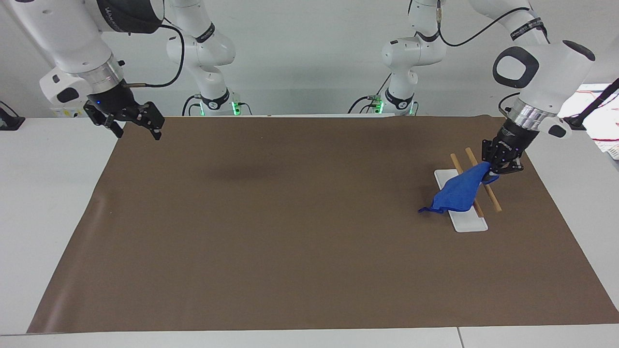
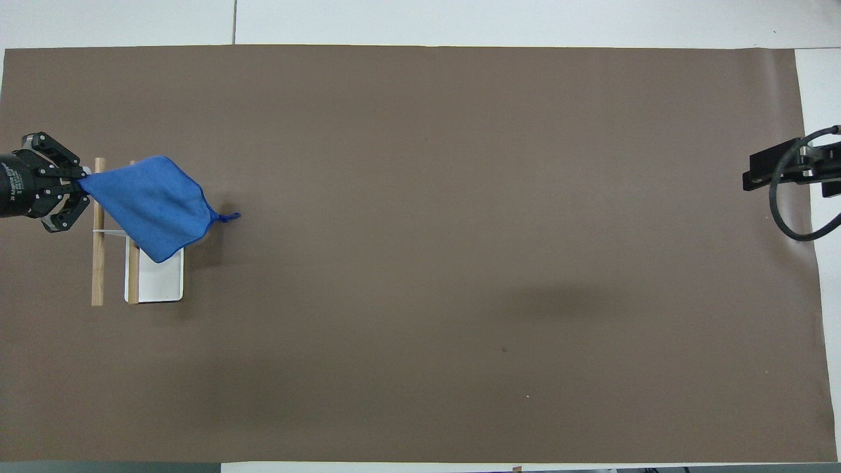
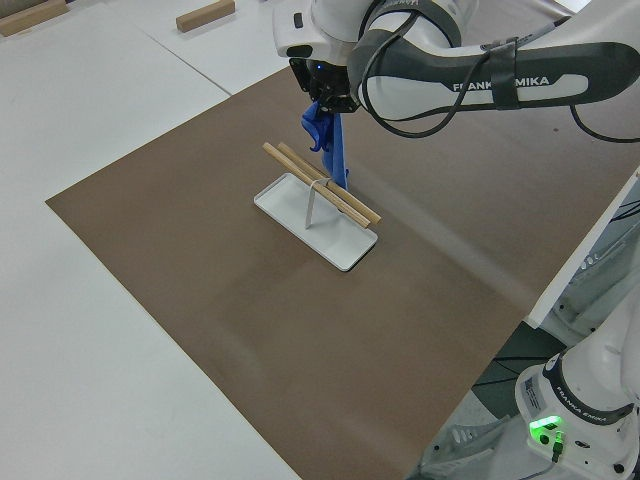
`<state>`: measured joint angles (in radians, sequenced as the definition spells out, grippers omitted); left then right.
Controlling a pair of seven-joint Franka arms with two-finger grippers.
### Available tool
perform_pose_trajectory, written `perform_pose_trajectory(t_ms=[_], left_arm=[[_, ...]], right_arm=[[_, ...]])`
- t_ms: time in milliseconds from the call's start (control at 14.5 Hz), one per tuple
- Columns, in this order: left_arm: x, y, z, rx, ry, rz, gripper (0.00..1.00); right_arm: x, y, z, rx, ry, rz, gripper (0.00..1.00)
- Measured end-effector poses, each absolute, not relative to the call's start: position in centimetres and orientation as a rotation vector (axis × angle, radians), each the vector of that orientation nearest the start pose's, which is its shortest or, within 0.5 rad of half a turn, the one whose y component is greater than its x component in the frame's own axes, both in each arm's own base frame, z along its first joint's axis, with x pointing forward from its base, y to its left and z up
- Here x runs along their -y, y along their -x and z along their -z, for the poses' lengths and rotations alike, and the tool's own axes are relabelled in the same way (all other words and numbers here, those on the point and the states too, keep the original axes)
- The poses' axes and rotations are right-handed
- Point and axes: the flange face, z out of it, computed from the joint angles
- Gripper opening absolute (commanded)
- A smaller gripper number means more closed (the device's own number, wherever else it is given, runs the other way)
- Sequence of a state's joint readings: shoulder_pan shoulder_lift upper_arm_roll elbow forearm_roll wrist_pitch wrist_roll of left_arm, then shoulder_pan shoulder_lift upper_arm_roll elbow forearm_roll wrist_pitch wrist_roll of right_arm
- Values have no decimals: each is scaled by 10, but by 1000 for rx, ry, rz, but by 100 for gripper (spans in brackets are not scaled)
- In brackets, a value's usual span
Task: Right arm passes towel to left arm to hang
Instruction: 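Lower the towel with the left gripper over the wooden rack sticks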
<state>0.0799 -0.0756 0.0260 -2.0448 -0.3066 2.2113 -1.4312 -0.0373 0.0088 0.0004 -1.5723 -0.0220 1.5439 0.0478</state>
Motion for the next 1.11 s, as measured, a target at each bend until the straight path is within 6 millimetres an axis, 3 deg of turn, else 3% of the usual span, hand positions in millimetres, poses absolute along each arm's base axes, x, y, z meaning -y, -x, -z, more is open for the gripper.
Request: perform_pose_trajectory(t_ms=[276,622,1106], left_arm=[[-86,-541,-496,-2228,-1673,-23,0],[-126,-529,-495,-2298,-1568,-52,0],[-142,-527,-488,-2301,-1499,-147,0]], right_arm=[[12,-546,-605,-95,3169,-60,100],[16,-543,-597,-108,3168,-103,100],[20,-540,-603,-118,3167,-91,100]])
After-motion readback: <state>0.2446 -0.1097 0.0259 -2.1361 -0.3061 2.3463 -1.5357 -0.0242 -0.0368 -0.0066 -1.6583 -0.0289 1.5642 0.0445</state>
